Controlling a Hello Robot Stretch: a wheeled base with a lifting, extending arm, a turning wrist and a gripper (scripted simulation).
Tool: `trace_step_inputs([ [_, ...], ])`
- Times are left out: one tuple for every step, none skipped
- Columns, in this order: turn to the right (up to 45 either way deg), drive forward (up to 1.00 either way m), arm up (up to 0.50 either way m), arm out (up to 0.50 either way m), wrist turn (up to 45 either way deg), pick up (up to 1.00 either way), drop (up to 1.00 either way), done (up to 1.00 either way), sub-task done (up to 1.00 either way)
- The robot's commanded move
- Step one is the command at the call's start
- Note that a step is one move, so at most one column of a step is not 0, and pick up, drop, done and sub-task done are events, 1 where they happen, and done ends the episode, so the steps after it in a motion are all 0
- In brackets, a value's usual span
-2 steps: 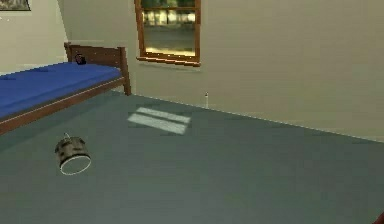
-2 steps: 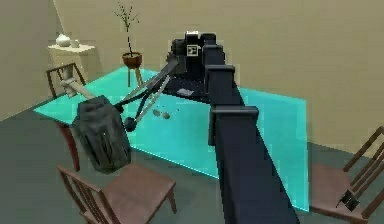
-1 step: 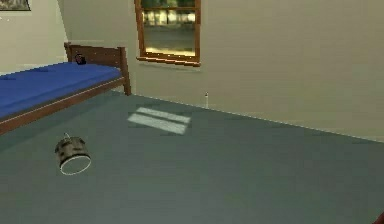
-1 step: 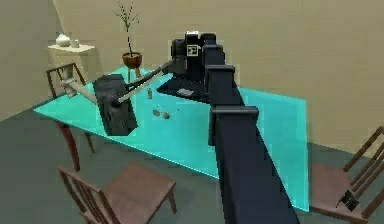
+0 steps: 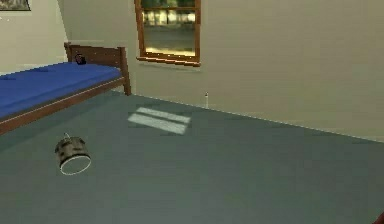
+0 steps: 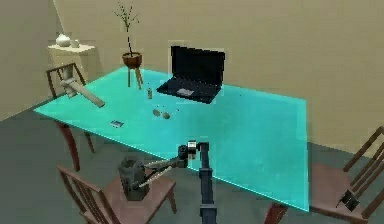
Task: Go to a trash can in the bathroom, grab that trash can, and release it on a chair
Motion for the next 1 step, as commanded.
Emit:
trace_step_inputs([
  [0.0,0.0,-0.32,0.0,0.0,0.0,0.0,0.0,0.0],
])
